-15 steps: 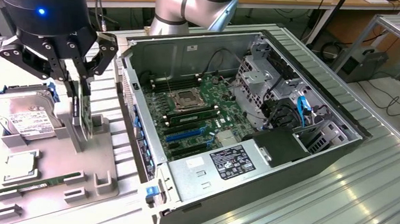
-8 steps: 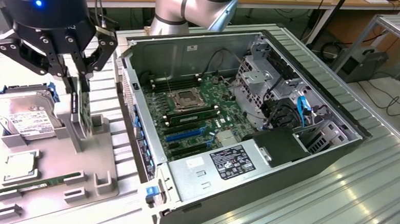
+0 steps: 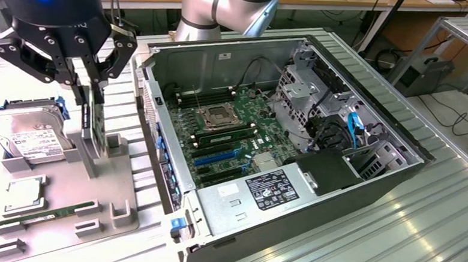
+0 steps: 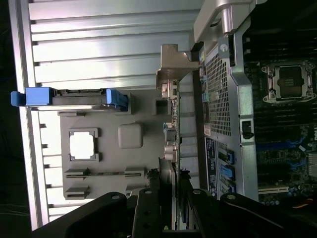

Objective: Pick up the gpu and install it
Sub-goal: 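Pick up the gpu and move the gpu toward the slot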

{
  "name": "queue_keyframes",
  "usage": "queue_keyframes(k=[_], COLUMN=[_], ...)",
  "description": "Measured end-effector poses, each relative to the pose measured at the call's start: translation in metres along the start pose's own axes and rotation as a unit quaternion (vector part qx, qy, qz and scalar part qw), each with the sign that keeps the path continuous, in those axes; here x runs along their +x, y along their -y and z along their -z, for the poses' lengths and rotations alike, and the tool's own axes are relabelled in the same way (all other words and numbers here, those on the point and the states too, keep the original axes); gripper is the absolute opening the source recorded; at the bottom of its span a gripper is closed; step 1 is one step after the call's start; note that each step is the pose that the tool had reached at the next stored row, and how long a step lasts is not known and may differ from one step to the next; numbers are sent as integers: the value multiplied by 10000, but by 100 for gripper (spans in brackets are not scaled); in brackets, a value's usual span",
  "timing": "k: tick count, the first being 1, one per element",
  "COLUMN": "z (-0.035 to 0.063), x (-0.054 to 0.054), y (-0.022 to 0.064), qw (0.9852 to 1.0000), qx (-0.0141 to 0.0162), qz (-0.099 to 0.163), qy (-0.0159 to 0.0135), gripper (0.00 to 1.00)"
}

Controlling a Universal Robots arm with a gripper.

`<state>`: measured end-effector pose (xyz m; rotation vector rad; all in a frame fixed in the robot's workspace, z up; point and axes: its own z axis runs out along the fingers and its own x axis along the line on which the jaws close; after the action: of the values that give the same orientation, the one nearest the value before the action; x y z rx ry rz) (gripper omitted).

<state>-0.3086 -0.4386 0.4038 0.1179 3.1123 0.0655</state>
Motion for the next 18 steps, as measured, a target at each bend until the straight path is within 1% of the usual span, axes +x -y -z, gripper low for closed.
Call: queue_keyframes(k=[12,18], z=[49,100], x=[-1,-2], y=[-4,-6], qw=[10000,10000], qx=[0,0], qz=[0,0], qy=[0,0], gripper=[26,26])
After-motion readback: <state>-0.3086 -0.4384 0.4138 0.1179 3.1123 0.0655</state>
